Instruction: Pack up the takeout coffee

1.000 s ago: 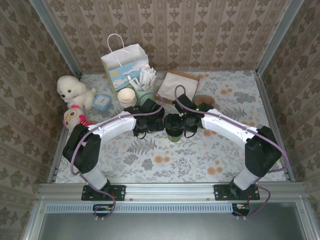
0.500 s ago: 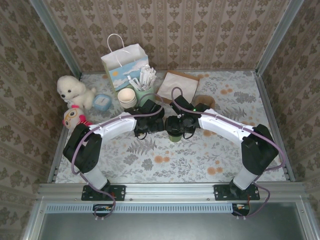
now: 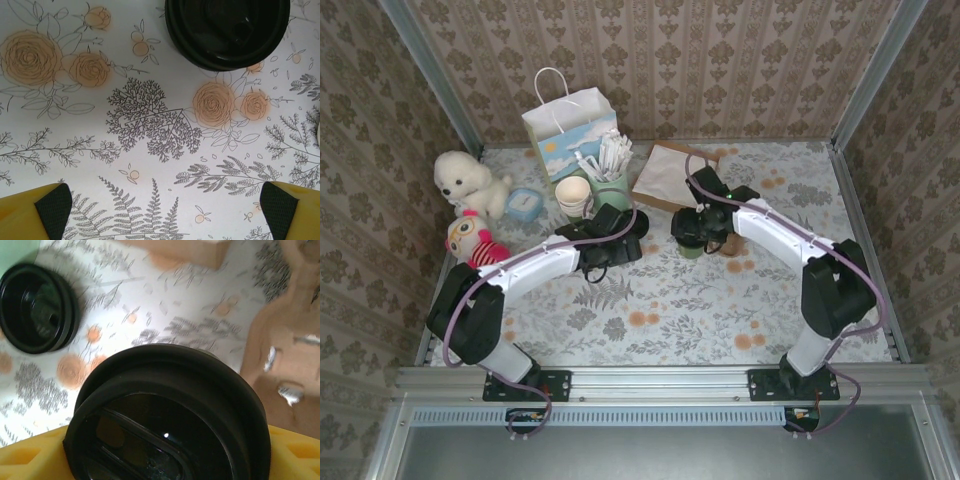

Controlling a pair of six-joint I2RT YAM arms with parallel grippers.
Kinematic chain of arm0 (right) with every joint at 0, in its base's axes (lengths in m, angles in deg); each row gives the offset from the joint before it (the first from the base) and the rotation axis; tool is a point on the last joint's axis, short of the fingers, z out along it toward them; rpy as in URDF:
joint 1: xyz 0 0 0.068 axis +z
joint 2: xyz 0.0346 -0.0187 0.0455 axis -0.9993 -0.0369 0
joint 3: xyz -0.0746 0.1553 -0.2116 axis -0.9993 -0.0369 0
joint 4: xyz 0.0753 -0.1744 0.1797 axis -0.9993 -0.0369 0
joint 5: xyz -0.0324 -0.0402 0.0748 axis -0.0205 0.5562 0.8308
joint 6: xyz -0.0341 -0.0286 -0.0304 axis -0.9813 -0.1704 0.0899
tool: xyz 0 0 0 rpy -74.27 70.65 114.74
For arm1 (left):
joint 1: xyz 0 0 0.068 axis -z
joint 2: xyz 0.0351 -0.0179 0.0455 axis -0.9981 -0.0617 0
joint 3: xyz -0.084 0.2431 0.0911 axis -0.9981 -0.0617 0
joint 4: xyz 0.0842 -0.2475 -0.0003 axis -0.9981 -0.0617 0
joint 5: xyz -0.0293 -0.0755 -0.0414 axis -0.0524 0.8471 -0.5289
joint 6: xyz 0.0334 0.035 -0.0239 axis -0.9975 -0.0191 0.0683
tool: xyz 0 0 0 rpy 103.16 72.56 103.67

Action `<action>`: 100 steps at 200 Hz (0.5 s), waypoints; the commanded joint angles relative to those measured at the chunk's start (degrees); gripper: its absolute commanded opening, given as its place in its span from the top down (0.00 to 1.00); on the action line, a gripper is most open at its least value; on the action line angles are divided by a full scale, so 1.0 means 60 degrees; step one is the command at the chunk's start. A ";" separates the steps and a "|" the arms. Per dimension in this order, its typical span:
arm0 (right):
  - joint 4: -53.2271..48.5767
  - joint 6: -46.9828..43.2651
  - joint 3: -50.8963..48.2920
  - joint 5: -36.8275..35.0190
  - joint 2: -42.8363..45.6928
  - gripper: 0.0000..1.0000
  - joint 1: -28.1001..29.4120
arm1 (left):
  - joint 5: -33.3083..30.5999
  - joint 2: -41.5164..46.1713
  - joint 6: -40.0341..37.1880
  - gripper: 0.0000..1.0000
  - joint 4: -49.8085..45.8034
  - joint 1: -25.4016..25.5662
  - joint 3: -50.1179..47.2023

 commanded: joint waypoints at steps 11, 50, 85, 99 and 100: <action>-0.0277 -0.0508 0.1088 -0.0247 -0.0903 0.27 -0.0517 | -0.0249 0.0092 0.0021 0.00 0.0372 0.0037 -0.0094; -0.0072 -0.0333 0.1457 -0.0226 -0.1146 0.27 -0.1347 | -0.0679 0.0599 -0.0340 0.00 0.0576 0.0035 -0.0203; -0.0139 -0.0499 0.2192 -0.0250 -0.1686 0.26 -0.1954 | -0.0356 0.1108 -0.0519 0.00 0.1100 -0.0285 -0.0711; -0.0161 -0.0506 0.2508 -0.0294 -0.1920 0.26 -0.2163 | 0.0054 0.1122 -0.0758 0.00 0.1417 -0.0495 -0.0846; -0.0164 -0.0499 0.2530 -0.0296 -0.1936 0.26 -0.2171 | 0.0090 0.1115 -0.0787 0.00 0.1446 -0.0512 -0.0852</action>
